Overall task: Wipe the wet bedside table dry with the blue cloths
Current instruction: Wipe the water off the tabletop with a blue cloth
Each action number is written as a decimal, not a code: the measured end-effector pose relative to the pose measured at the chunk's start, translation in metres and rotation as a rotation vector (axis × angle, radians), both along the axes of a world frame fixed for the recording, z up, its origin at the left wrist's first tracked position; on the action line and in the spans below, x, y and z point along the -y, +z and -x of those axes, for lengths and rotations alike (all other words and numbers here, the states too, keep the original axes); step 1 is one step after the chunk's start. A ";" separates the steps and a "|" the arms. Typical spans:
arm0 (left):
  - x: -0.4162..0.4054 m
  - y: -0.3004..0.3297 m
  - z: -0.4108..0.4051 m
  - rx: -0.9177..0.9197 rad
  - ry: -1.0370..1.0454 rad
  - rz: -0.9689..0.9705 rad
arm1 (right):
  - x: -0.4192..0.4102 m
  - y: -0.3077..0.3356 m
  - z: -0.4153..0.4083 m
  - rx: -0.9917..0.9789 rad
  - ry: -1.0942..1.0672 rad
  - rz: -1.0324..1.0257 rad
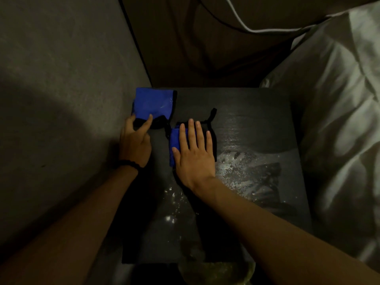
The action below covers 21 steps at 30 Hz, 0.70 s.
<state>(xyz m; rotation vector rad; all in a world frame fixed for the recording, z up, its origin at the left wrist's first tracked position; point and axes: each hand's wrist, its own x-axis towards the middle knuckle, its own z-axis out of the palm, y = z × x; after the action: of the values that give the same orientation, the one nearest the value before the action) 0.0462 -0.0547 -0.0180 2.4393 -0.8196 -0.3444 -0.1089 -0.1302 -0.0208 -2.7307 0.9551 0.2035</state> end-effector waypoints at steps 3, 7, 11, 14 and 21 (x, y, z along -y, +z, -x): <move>0.005 0.003 -0.005 -0.046 0.007 -0.014 | -0.014 -0.001 -0.003 0.008 0.004 -0.023; 0.018 0.020 -0.014 -0.330 0.318 0.230 | -0.029 -0.003 -0.012 0.013 -0.014 -0.034; 0.017 0.022 -0.018 -0.512 0.355 0.283 | -0.036 -0.003 -0.020 0.019 0.001 -0.047; 0.012 0.016 -0.021 -0.554 0.286 0.285 | -0.041 -0.003 -0.025 0.039 0.048 -0.058; 0.007 0.012 -0.024 -0.608 0.243 0.287 | -0.063 -0.005 -0.036 0.053 0.166 -0.044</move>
<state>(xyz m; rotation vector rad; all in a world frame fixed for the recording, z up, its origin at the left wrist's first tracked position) 0.0700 -0.0615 -0.0056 1.9665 -0.2803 -0.7649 -0.0726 -0.0667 -0.0260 -2.7603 0.7014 0.1783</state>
